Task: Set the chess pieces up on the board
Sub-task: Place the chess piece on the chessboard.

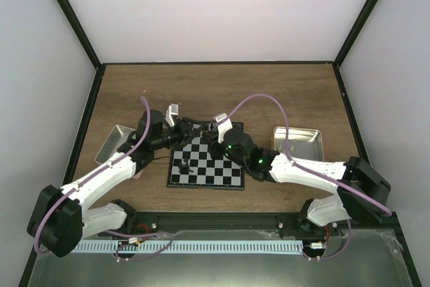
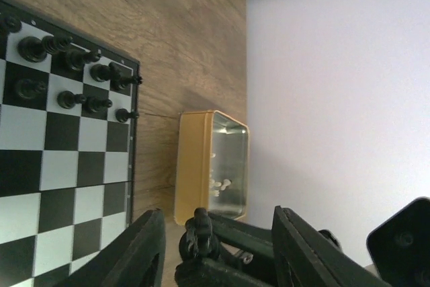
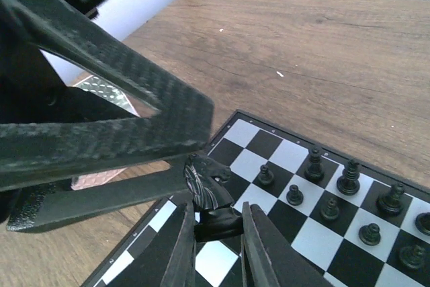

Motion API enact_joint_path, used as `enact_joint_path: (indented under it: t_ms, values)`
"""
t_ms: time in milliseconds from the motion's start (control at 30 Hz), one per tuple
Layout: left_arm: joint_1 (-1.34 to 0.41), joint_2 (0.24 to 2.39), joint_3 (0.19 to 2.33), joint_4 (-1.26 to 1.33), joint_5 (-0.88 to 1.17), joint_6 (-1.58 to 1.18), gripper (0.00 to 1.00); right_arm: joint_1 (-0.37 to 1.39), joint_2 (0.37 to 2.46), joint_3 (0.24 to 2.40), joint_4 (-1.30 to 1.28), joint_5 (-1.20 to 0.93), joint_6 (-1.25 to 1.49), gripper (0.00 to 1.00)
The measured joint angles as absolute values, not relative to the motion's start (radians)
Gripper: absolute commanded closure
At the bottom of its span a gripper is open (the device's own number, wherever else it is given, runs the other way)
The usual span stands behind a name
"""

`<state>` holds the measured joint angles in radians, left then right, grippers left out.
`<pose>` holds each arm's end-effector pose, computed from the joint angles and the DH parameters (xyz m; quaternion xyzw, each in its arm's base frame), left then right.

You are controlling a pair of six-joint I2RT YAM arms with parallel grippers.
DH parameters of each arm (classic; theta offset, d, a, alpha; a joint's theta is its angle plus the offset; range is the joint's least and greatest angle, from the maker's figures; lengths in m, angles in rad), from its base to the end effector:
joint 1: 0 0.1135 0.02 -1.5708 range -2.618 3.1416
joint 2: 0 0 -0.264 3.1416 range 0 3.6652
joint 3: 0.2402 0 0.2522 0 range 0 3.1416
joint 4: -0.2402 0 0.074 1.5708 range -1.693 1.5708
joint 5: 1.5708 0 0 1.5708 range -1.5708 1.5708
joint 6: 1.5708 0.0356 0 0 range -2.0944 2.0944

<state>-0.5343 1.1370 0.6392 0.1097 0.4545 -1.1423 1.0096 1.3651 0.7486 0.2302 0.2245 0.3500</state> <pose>0.2081 -0.1413 0.2487 -0.1223 0.8094 -0.5289 0.2242 0.1671 0.2509 0.2383 -0.2078 0.8003 0.2764 0.4898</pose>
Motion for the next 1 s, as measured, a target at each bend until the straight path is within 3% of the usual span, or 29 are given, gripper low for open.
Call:
enact_joint_path:
  t_ms: [433, 500, 567, 633, 700, 800, 1000]
  values:
    - [-0.53, 1.177, 0.637, 0.146, 0.478, -1.15, 0.95, 1.009, 1.364, 0.749, 0.256, 0.198, 0.36, 0.82]
    - [-0.53, 1.18, 0.637, 0.144, 0.478, -1.143, 0.96, 1.009, 1.364, 0.749, 0.255, 0.198, 0.36, 0.8]
    - [-0.529, 1.181, 0.637, 0.143, 0.478, -1.136, 0.96, 1.009, 1.364, 0.749, 0.254, 0.198, 0.361, 0.73]
    - [-0.53, 1.181, 0.639, 0.132, 0.475, -1.115, 0.96, 1.01, 1.364, 0.749, 0.252, 0.196, 0.365, 0.52]
    - [-0.53, 1.181, 0.648, 0.095, 0.461, -1.079, 0.96, 1.01, 1.364, 0.749, 0.252, 0.193, 0.379, 0.4]
    - [-0.531, 1.181, 0.688, 0.005, 0.399, -0.994, 0.96, 1.01, 1.361, 0.749, 0.234, 0.201, 0.399, 0.34]
    - [-0.531, 1.184, 0.789, -0.178, 0.158, -0.76, 0.96, 1.01, 1.314, 0.749, 0.173, 0.233, 0.45, 0.33]
